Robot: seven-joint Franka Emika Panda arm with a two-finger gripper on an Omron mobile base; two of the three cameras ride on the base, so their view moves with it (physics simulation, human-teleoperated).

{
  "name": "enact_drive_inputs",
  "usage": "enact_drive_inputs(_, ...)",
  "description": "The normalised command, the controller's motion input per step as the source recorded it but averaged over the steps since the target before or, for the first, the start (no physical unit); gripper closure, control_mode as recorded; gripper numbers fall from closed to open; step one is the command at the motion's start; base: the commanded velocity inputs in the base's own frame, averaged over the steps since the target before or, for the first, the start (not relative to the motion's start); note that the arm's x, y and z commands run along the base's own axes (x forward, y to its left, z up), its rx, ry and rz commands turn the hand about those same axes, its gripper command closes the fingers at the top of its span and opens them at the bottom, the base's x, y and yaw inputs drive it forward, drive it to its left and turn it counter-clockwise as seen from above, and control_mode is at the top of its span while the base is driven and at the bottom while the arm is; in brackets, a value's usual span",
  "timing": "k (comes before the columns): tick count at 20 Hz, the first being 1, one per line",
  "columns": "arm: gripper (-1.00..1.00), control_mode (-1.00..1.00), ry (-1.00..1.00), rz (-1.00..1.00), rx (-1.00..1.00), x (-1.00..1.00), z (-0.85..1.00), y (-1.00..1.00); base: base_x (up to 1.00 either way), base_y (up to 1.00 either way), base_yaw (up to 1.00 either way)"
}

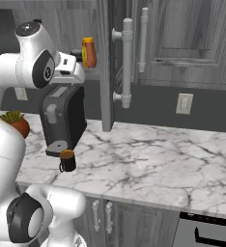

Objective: Pick the syrup bottle and honey bottle from the cabinet and place them next to the mug.

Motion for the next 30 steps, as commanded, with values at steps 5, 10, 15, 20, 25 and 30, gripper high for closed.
enact_drive_inputs(5, -1.0, -1.0, -0.16, -0.08, 0.0, 0.01, 0.38, 0.0, 0.0, 0.0, 0.0)
enact_drive_inputs(10, -1.0, -1.0, -0.16, -0.1, 0.0, 0.1, 0.4, 0.0, 0.0, 0.0, 0.0)
enact_drive_inputs(15, -1.0, -1.0, -0.15, -0.06, 0.04, 0.14, 0.34, 0.0, 0.0, 0.0, 0.0)
enact_drive_inputs(20, -1.0, -1.0, -0.12, 0.0, 0.11, 0.11, 0.15, -0.11, 0.0, 0.0, 0.0)
enact_drive_inputs(25, -1.0, -1.0, -0.06, 0.0, 0.08, 0.01, 0.0, -0.21, 0.0, 0.0, 0.0)
enact_drive_inputs(30, -1.0, -1.0, 0.0, 0.0, 0.0, 0.26, 0.0, -0.02, 0.0, 0.0, 0.0)
